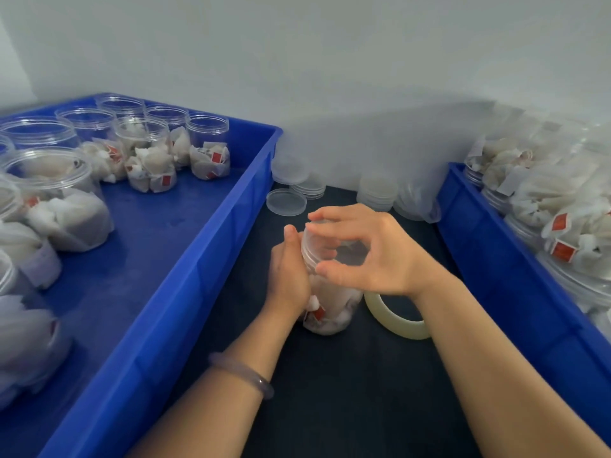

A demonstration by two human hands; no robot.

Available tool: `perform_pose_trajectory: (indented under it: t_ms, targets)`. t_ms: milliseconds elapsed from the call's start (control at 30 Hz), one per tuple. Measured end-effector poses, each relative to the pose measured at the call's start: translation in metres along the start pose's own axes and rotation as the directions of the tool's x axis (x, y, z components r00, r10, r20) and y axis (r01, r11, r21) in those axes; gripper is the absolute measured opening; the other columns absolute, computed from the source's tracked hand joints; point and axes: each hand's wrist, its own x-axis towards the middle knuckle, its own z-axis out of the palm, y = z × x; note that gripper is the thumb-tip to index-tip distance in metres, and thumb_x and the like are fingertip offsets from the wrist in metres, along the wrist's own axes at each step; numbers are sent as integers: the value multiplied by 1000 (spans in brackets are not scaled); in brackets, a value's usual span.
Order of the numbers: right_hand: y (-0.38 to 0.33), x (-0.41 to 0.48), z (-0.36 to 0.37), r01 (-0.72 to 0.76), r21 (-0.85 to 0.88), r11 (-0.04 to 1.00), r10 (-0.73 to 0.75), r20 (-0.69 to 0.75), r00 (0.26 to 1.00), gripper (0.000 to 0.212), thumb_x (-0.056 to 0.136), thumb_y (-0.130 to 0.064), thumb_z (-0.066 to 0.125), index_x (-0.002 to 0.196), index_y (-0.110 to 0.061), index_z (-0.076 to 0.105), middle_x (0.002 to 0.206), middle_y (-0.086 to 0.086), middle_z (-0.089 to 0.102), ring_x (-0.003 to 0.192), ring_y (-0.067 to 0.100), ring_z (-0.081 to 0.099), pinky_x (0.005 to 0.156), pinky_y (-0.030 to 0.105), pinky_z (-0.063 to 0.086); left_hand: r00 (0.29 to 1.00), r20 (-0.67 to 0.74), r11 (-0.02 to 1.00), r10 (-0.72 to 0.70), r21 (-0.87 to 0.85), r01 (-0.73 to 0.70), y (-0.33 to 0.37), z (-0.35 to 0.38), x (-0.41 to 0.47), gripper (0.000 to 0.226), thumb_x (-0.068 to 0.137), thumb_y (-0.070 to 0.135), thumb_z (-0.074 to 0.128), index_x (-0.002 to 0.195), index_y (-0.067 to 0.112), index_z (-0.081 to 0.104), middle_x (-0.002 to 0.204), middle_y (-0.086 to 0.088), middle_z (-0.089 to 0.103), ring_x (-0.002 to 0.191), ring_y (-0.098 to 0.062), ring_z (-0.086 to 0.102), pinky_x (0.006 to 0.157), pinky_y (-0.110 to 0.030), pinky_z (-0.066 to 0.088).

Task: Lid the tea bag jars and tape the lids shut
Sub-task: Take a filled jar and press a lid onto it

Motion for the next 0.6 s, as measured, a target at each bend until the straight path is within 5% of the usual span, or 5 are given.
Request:
perform_pose_trajectory:
  t_ms: [133,267,333,500,600]
  targets:
    - [-4,5,8,23,-4,1000,-23,-50,999,47,67,-28,71,112,-16,71,117,-8,64,109,9,54,98,24,41,999,-42,1000,11,-23,-12,-1,1,-2,70,105,34,17,59,30,70,61,10,70,61,1,65,58,-11,47]
    - [-5,-4,19,-101,-65,993,92,-130,987,58,70,-55,75,120,-27,64,126,-8,58,118,12,50,100,33,41,993,112,998,-38,-51,44,1,4,0,65,96,55,13,76,41,74,84,2,74,90,-16,70,87,-44,52]
    - [-6,-4,17,-122,-88,989,114,-96,989,57,72,-51,76,123,-30,61,126,-8,57,120,11,49,101,36,42,983,179,995,-35,-87,51,2,2,2,64,91,58,16,82,37,75,92,-3,74,97,-22,68,92,-49,49]
    - [-6,2,-6,-99,136,986,103,-21,994,41,70,-38,73,110,-41,63,114,-20,60,111,-3,54,95,18,44,977,207,996,-52,-65,67,-1,-2,2,59,92,56,19,82,40,75,90,3,75,95,-13,69,89,-34,51]
    - [-9,3,-2,-60,-125,990,66,47,997,45,72,-45,74,115,-42,64,118,-19,54,113,0,49,96,25,42,985,163,998,-51,-37,58,1,0,-1,59,104,40,19,75,59,67,76,26,70,77,8,66,66,-9,50]
